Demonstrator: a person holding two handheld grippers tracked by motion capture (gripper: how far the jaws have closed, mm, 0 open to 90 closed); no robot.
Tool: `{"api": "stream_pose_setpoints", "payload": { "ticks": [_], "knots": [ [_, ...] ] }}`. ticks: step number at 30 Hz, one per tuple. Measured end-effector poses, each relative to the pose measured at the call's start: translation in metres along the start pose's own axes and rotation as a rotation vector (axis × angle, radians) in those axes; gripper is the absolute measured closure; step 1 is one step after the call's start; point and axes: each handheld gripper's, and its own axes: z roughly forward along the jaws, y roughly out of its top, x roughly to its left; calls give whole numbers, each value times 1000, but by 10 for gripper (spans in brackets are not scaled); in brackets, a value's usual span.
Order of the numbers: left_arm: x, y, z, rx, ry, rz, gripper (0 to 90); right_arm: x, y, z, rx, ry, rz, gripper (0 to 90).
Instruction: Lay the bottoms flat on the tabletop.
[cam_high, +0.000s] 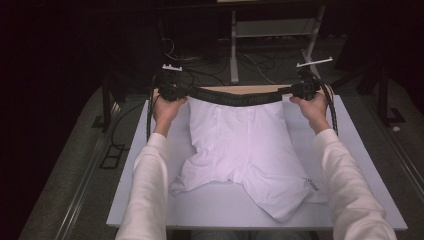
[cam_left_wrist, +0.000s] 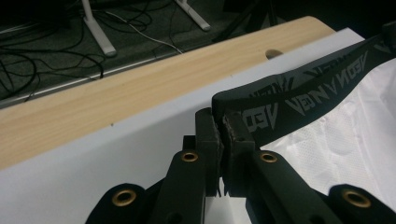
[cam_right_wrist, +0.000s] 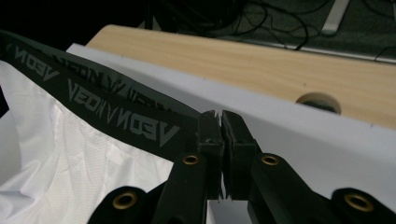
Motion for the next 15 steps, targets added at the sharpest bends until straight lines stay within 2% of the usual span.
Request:
{"api": "stream_pose_setpoints", "payload": {
  "ticks": [5,9,15],
  "knots": [
    [3,6,3,-16,-4,2,860,-4,13,-1,-26,-25,34,860],
    [6,6,6,-20,7,-3,860,-2,21,3,-33,-48,40,860],
    [15,4,10,-22,24,-34,860,4,26,12,-30,-71,11,860]
  ]
}}
